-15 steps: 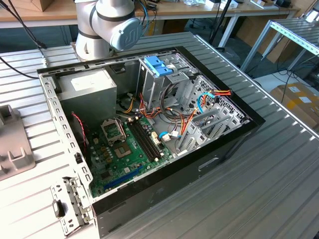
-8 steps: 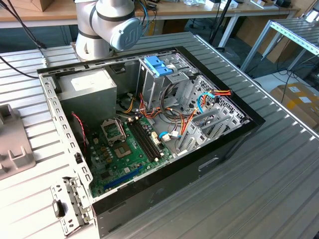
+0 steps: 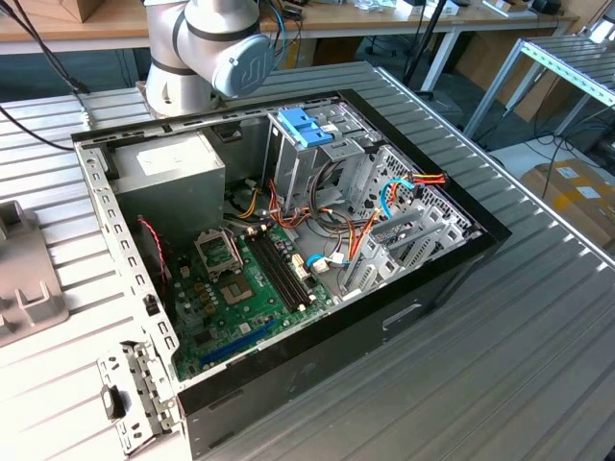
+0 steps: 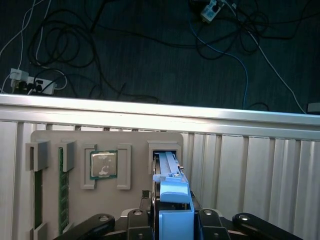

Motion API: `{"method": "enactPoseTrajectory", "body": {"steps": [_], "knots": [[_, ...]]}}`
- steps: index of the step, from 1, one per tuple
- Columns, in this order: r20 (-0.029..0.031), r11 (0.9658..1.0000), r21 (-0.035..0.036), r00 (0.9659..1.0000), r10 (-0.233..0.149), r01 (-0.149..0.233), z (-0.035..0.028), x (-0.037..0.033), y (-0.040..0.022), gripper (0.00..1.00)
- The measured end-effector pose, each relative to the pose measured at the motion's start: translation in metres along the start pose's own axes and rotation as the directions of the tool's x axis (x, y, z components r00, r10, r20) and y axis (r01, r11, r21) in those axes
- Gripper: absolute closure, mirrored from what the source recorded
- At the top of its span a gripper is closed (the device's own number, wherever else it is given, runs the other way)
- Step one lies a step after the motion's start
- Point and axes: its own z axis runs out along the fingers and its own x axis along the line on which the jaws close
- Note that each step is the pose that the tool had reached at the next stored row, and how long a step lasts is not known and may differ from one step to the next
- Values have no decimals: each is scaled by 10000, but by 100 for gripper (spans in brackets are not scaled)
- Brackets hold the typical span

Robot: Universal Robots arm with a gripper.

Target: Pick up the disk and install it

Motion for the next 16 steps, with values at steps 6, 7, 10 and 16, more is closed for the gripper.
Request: {"method": "enactPoseTrajectory", "body": {"steps": [6,7,10,16], "knots": [[0,10000,-1,10000,0,0,-26,-1,0,63],[0,10000,0,10000,0,0,-30,-1,0,63],[0,10000,-1,10000,0,0,-42,-2,0,63],[0,10000,0,10000,0,0,-70,-2,0,63]]}}
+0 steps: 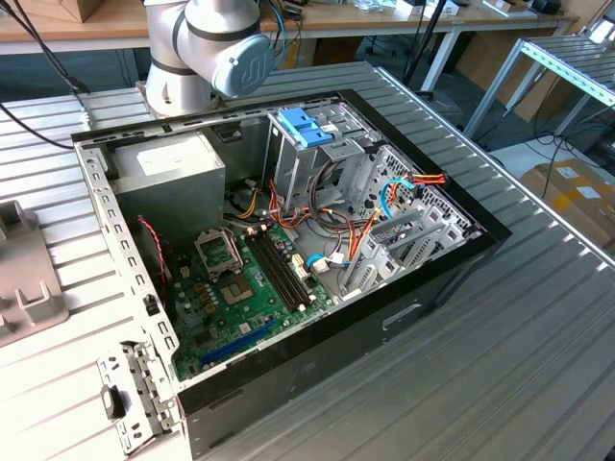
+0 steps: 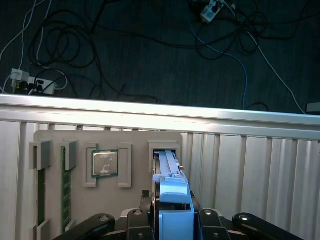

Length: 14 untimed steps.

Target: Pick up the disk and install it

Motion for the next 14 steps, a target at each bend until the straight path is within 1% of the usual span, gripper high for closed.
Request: {"method": "enactPoseTrajectory", "body": {"steps": [14], "knots": [[0,10000,0,10000,-1,1,-60,-2,0,63]]}}
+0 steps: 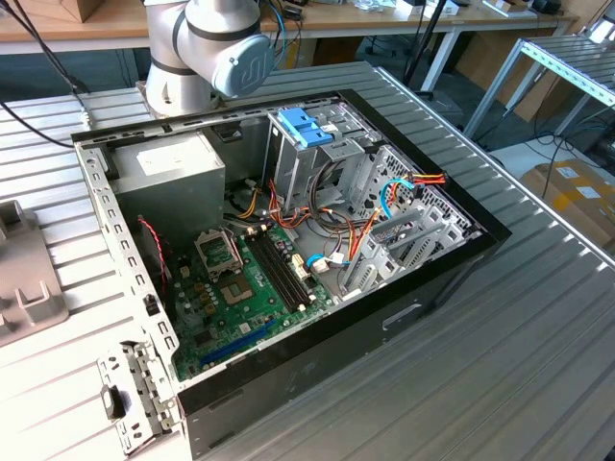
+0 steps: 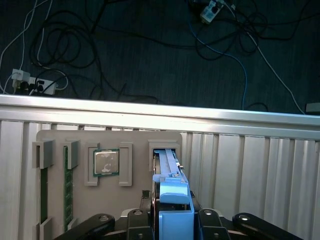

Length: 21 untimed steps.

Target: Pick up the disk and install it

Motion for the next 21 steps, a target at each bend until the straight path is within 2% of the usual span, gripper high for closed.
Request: {"method": "enactPoseTrajectory", "body": {"steps": [12,21], "knots": [[0,10000,0,10000,1,-1,-58,-2,0,63],[0,10000,0,10000,0,0,-126,-4,-1,63]]}}
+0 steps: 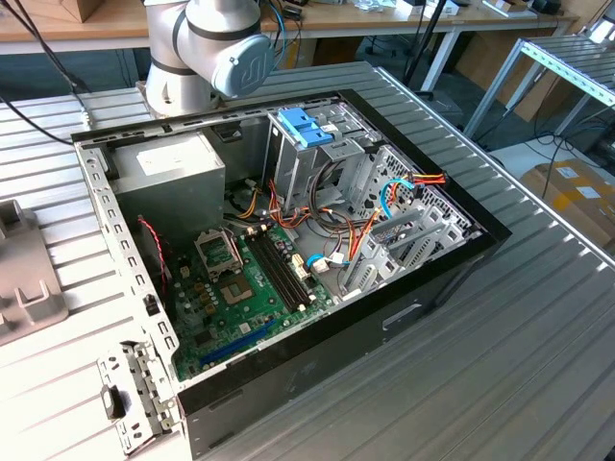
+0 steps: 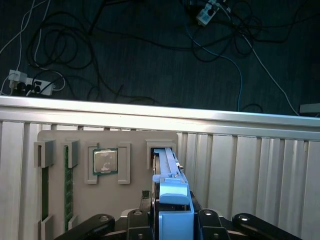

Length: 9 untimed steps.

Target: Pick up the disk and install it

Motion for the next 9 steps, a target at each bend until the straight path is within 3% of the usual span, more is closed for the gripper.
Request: {"method": "enactPoseTrajectory", "body": {"steps": [9], "knots": [[0,10000,1,10000,-1,1,-68,-14,-2,63]]}}
